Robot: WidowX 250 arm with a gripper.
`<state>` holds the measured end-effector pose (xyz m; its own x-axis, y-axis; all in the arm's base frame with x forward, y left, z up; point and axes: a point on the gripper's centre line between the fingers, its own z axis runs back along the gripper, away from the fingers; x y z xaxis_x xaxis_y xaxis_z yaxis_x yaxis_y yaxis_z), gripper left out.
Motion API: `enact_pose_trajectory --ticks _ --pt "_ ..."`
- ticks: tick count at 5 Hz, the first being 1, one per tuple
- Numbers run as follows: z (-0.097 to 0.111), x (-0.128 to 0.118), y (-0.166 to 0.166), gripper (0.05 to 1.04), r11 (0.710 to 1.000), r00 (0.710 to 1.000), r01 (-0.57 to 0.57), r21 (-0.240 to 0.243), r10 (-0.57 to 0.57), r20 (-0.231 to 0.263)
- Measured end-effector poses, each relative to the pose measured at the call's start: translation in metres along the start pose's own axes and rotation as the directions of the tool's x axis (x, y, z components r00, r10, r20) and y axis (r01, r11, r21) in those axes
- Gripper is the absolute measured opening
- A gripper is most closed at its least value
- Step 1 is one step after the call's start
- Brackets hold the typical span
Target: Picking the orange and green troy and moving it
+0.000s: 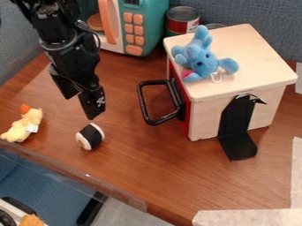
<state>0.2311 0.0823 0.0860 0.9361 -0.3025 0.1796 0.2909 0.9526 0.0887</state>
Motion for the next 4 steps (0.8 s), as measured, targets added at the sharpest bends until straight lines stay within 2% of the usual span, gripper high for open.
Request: enact_pose_trajectory --ticks 1,2,3,4 --pt "-0.007 -0.001 0.000 1.001 1.000 1.000 -0.010 -0.018 0.010 -0.021" --pt "-0.026 0.014 0.044 1.001 0.990 0.990 -0.137 -0.018 0.136 -0.042" --pt "-0.039 0.021 0.098 1.001 0.963 0.962 -0.270 -0.008 0.269 -0.042" --pt "-0.057 0.023 0.149 1.001 0.937 0.936 -0.346 0.053 0.348 -0.049"
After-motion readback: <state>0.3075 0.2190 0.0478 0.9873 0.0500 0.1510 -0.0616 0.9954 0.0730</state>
